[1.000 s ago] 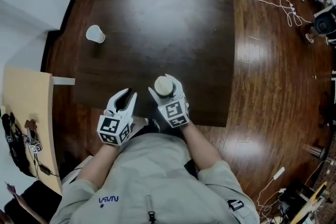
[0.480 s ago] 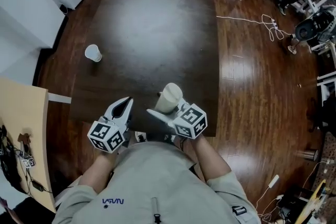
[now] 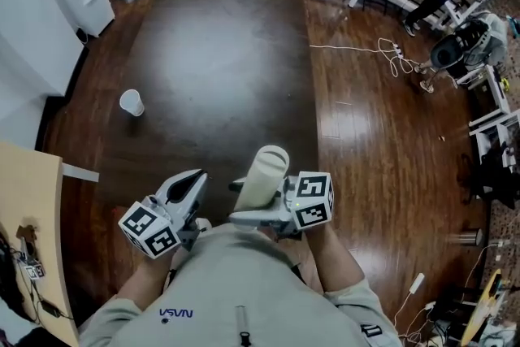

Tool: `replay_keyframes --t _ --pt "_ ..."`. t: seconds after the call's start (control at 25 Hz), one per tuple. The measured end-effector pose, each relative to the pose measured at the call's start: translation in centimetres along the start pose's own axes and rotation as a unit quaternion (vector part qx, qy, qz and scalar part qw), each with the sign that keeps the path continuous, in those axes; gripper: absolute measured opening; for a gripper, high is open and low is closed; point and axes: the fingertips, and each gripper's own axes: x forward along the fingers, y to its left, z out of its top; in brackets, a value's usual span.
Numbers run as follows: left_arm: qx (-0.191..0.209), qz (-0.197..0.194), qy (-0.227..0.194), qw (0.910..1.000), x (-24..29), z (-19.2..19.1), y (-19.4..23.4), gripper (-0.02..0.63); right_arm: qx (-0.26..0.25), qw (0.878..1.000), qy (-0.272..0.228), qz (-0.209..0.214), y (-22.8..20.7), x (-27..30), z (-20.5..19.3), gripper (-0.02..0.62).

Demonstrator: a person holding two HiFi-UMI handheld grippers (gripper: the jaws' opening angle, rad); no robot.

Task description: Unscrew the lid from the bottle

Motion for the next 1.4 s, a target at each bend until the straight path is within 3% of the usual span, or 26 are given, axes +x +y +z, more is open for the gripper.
replay_keyframes --t 0.4,0.48,0.64,0.84,1.04,1.24,1.4 --pt "-0.013 -0.098 0.048 0.9939 0.9 -0.9 -2.0 0.008 0.031 0.993 0.027 0.108 3.4 0.4 -0.8 0.299" --pt "-0.008 -0.136 0.057 0.9891 1.5 -0.4 -2.7 0.054 0.035 0.990 0.034 0.136 4.0 0.4 -1.0 0.299" --pt "-0.004 -0.220 0.062 0.9735 2.7 1.5 -4.5 0.136 0.039 0.981 0.048 0.183 4.7 0.4 -1.1 0.299" --pt "-0.039 -0.315 0.076 0.9451 3.9 3.0 -6.2 0.206 0.036 0.970 0.061 0.231 5.6 0.4 -0.7 0.299" --pt "-0.060 -0.386 0.072 0.9177 4.1 4.0 -7.9 0.272 0.036 0.967 0.084 0.239 5.8 0.2 -0.8 0.299" --pt "-0.069 -0.425 0.092 0.8976 4.7 3.6 -9.4 0.293 0.039 0.962 0.120 0.244 6.2 0.7 -1.9 0.299" --pt "-0.076 -0.434 0.093 0.8927 4.9 3.5 -9.7 0.282 0.041 0.961 0.130 0.241 5.7 1.1 -2.2 0.299"
